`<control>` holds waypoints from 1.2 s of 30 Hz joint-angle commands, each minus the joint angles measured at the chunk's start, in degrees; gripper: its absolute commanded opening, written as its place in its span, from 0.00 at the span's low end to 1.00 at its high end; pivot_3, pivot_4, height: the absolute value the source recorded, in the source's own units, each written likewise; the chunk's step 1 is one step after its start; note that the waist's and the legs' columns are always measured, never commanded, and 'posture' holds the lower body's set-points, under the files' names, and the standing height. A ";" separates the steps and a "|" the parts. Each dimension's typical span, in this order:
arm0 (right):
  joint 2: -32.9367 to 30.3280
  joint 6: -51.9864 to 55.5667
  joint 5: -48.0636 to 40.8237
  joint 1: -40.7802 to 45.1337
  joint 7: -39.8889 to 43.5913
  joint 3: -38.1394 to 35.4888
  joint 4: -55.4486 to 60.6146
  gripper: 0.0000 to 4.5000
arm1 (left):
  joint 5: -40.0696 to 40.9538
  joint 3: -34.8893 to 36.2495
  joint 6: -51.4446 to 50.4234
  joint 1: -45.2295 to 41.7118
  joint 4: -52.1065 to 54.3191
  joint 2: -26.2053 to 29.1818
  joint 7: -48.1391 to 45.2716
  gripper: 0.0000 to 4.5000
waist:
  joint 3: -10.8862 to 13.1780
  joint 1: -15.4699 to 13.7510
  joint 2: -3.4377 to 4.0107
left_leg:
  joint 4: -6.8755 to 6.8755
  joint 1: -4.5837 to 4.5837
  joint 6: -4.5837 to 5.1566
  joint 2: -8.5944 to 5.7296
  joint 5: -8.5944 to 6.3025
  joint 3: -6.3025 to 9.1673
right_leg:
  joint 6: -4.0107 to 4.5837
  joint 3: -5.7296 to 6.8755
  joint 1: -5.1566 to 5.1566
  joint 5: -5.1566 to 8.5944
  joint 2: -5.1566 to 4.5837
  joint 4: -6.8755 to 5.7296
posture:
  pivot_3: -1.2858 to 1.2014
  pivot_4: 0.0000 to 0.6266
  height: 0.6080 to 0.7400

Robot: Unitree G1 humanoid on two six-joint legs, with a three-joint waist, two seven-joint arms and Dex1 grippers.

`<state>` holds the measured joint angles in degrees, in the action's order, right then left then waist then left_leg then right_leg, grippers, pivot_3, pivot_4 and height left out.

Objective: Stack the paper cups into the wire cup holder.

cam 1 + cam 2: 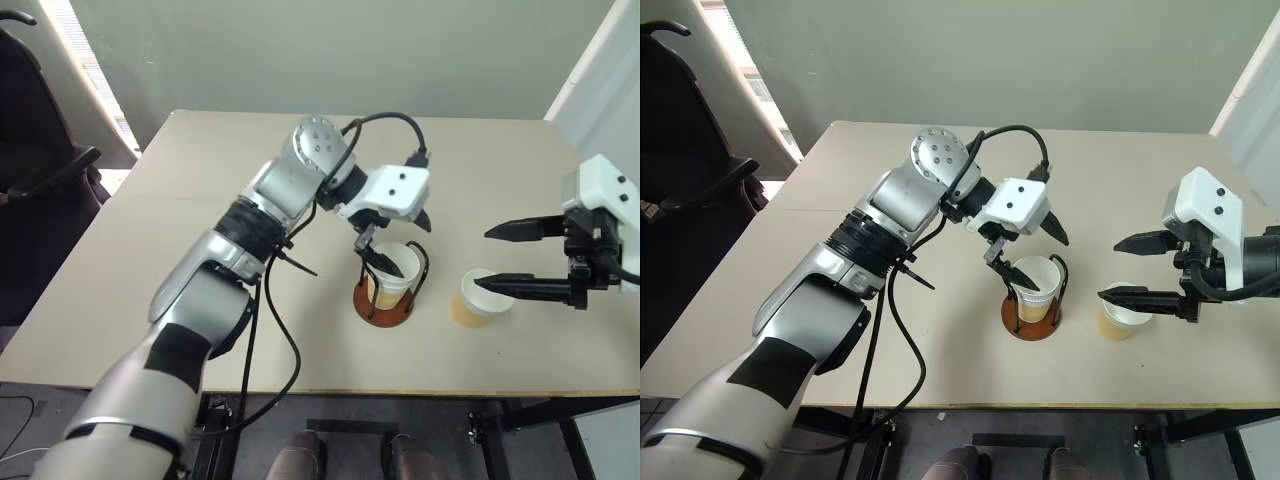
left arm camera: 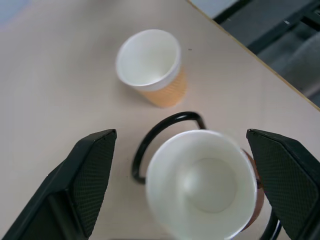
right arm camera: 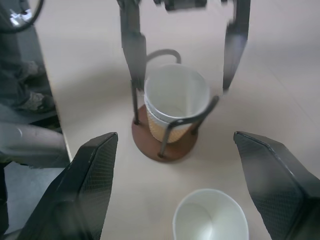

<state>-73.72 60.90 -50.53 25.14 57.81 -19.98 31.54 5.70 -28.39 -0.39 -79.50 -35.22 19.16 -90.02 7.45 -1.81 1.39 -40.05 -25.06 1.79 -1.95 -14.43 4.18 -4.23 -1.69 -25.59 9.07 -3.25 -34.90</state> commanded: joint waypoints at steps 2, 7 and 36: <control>-1.30 1.85 0.12 0.25 -3.22 -1.46 0.32 0.85 | 1.96 6.21 -2.45 -2.22 -0.15 2.30 -1.13 1.00 | 0.00 0.01 0.00 | -0.01 0.00 0.03 0.00 -0.02 -0.03 | -0.01 -0.02 0.00 0.00 0.00 0.01 | 0.52 0.24 1.00; -1.32 3.13 -0.83 -2.06 -4.21 -2.10 3.37 0.85 | 4.96 11.08 -7.61 1.10 3.86 6.79 -1.62 1.00 | -0.02 0.05 0.05 | 0.01 0.00 0.02 0.00 -0.03 -0.02 | -0.05 -0.02 -0.03 0.04 0.01 0.01 | 0.52 0.24 1.00; -5.15 -14.50 23.79 -5.50 0.67 22.89 0.58 0.85 | 16.07 22.70 -19.53 23.05 26.27 21.03 3.02 1.00 | -0.04 0.18 0.06 | -0.09 0.14 0.08 -0.01 0.00 -0.02 | 0.02 -0.04 0.07 -0.01 0.00 -0.03 | 0.52 0.24 1.00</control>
<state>-79.11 47.66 -28.70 18.21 57.91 1.90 32.19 20.93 -7.45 -20.82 -56.25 -11.12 39.49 -87.09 7.41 -1.62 1.45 -40.14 -24.93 1.87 -1.96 -14.43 4.16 -4.21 -1.73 -25.52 9.07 -3.25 -34.93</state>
